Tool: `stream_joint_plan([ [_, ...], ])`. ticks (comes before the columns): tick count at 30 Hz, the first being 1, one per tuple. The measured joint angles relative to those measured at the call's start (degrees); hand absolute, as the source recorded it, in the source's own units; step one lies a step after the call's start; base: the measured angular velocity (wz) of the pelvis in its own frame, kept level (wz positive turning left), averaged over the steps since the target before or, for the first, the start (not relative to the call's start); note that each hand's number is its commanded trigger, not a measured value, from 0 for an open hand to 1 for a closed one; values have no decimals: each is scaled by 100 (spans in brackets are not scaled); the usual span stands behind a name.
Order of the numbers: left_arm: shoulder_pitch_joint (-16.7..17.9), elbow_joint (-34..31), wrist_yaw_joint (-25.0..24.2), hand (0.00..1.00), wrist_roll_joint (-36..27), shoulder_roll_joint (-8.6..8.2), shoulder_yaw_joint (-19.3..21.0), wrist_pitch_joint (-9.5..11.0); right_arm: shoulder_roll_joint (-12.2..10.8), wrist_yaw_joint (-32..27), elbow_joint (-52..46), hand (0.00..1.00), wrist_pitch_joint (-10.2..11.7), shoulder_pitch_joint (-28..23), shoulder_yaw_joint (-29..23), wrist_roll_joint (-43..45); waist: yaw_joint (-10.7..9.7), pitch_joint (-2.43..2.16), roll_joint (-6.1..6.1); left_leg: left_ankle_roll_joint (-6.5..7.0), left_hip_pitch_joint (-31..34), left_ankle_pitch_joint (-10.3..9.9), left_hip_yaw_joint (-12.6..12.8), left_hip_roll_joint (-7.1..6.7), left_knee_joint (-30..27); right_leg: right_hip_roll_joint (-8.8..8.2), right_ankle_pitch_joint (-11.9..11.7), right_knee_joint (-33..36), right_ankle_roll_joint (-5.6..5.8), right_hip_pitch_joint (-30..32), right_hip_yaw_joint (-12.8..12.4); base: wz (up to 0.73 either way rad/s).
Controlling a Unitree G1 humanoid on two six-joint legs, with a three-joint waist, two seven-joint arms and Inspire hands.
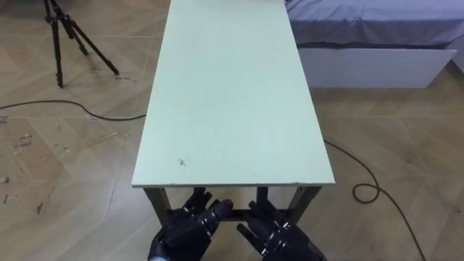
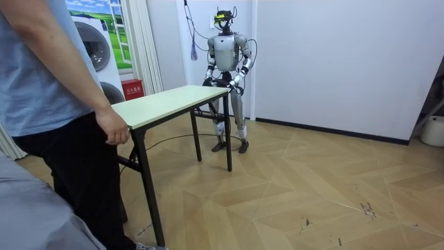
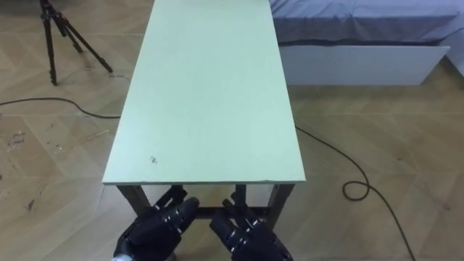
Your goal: Move table with human
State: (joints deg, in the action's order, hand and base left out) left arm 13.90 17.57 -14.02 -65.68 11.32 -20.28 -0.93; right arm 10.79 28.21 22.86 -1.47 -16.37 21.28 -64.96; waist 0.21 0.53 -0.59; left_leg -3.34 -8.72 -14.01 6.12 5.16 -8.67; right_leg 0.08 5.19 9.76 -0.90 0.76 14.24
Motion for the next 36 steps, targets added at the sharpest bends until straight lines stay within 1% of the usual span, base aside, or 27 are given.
stream_joint_plan([
  [2, -63, -33, 1, 0, -1, 13, 7, -3, 61, -5, -183, 0, -22, 19, -1, 3, 9, 3, -4, 0, 2, 0, -4, 0, 1, 1, 0, 1, 0, 0, -2, 0],
  [3, -72, -84, 6, 0, -8, 20, 32, -18, 87, -5, -318, 0, -67, 28, -11, 3, 7, 7, -9, 0, 2, 0, -4, 0, 1, 2, 1, 0, -1, 0, -9, 0],
  [4, -86, -123, 14, 0, -15, 16, 98, -65, 101, -5, -435, 0, -113, 57, -17, 2, 4, 14, -17, 0, 2, 0, -4, 0, 1, 2, 2, 0, -3, 0, -14, 0],
  [6, -136, -177, 71, 0, -25, 16, 196, -114, 109, -6, -560, 0, -116, 105, -19, 4, 1, 25, -32, 0, 4, 0, -5, 0, 1, 3, 2, -1, -4, 0, -17, 0],
  [8, -181, -259, 166, 0, -186, 27, 260, -130, 146, -20, -564, 0, -219, 135, -27, 7, 10, 26, -32, 0, 5, 0, -5, 1, 1, 3, 7, 1, -8, 0, -23, 0],
  [11, -181, -260, 266, 0, -420, 35, 315, -161, 197, -24, -563, 0, -258, 203, -26, 8, 35, 32, -26, 1, -46, 1, 1, 6, 5, 17, 7, 5, -10, -28, -55, -4],
  [13, -179, -250, 319, 0, -464, 36, 398, -165, 236, -64, -560, 0, -333, 215, -27, -3, 87, 41, -16, 1, -100, 1, 1, 10, 5, 23, 9, 0, -13, -83, -56, -4],
  [17, -189, -133, 514, 0, -479, 39, 607, -167, 264, -242, -557, 0, -356, 278, -71, -20, 156, 50, 2, 1, -158, 1, 23, 10, 27, 25, 9, -1, -13, -125, -55, -1],
  [18, -191, -59, 596, 0, -585, 41, 690, -172, 264, -316, -538, 0, -364, 330, -77, -21, 166, 54, 9, 1, -162, 1, 22, 10, 31, 24, 9, 1, -13, -126, -57, 0],
  [21, -214, -48, 749, 0, -885, 59, 714, -274, 265, -504, -522, 0, -475, 425, -163, -46, 167, 55, 26, 1, -147, 1, 22, 8, 31, 12, 9, -2, -13, -124, -4, 3],
  [25, -394, 136, 899, 0, -1066, 59, 746, -410, 255, -802, -516, 0, -622, 511, -358, -143, 169, 53, 24, 1, -144, 1, 15, 13, 28, 11, 9, 1, -14, -125, -5, 0],
  [27, -433, 199, 909, 0, -1267, 62, 786, -515, 255, -896, -440, 0, -646, 523, -483, -444, 180, 50, 20, 1, -149, 1, -1, 12, 28, 15, 8, 4, -15, -125, -22, 0],
  [29, -434, 217, 904, 0, -1586, 60, 868, -633, 254, -1078, -341, 0, -664, 541, -768, -798, 172, 46, 9, 1, -152, 1, 0, 11, 27, 17, 8, 5, -16, -124, -38, -2],
  [30, -434, 221, 903, 0, -1618, 60, 880, -647, 260, -1120, -325, 0, -671, 552, -830, -855, 171, 46, 8, 1, -155, 1, 0, 11, 25, 20, 8, 5, -16, -124, -46, -4],
  [32, -435, 229, 901, 0, -1733, 60, 892, -710, 246, -1201, -319, 0, -697, 579, -836, -946, 175, 44, -4, 1, -154, 2, 0, 15, 16, 28, 6, 6, -21, -123, -62, -2],
  [36, -437, 253, 886, 0, -1746, 60, 951, -793, 238, -1271, -319, 0, -743, 628, -836, -975, 176, 36, -23, 1, -153, 2, -2, 11, 15, 25, 6, 12, -21, -114, -71, 0],
])
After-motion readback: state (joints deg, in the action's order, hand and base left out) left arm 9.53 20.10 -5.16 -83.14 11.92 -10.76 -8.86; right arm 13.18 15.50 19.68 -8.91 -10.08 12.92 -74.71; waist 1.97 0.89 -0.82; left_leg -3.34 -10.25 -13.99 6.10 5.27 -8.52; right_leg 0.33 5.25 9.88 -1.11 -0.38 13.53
